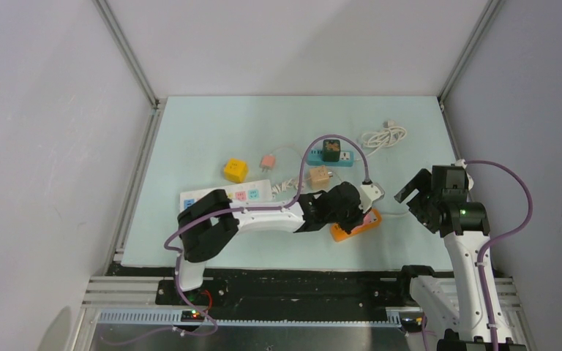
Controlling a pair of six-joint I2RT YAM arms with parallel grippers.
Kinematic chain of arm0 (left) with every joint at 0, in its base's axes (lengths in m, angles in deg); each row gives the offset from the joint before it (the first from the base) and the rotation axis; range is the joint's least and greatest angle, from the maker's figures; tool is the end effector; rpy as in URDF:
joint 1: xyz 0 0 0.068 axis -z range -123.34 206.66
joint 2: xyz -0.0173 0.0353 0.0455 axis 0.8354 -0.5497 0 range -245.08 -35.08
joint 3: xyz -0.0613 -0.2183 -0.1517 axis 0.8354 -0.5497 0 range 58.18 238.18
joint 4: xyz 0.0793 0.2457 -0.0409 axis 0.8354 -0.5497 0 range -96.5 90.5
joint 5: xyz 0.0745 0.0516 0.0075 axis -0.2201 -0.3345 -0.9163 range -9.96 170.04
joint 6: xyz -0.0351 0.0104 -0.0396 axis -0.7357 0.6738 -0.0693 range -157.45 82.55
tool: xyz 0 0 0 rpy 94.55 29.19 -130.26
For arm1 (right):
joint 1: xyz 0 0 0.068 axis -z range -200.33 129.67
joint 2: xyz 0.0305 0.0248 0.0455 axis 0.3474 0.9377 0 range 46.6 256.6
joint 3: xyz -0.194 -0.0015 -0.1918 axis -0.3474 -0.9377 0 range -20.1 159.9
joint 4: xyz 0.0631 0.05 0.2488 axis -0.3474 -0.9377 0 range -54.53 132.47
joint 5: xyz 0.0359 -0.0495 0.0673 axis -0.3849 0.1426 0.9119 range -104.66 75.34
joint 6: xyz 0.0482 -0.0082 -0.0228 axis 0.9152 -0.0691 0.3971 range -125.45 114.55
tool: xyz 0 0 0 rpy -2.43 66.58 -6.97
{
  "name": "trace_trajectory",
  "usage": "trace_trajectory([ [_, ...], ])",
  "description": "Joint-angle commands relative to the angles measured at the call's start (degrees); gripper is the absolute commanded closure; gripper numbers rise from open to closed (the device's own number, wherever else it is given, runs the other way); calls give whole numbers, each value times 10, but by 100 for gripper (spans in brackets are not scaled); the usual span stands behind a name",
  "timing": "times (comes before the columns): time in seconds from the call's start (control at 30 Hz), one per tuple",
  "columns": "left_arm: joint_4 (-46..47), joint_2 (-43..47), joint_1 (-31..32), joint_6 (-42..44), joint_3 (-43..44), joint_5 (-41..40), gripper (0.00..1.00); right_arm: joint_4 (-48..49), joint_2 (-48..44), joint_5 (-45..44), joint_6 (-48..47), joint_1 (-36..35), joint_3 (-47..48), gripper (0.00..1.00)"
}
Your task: Insert the plug
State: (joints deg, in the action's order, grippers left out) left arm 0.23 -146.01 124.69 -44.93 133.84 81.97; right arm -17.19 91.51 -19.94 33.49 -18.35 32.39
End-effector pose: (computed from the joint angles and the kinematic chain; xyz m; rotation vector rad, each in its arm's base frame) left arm 0.1628 -0.4067 0.2039 1.1769 1.9765 -0.7553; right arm 0.1351 -0.0080 0.3053 0.9040 2.3109 0.1617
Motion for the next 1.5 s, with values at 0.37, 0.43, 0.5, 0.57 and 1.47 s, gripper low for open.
trace_trajectory([
  [0.37,-27,66,3,35,11,-80,0,23,1,47,1,16,4,11],
  [0.43,-29,87,4,35,10,-78,0,23,3,46,-3,16,4,10],
  [0.5,-29,112,4,35,-2,-81,0,23,7,70,-20,16,4,8],
  [0.57,-29,144,4,33,-23,-87,0,30,8,95,-46,15,0,7],
  [1.47,-52,638,-10,-8,-292,-296,0,104,188,-79,409,-327,-59,1],
])
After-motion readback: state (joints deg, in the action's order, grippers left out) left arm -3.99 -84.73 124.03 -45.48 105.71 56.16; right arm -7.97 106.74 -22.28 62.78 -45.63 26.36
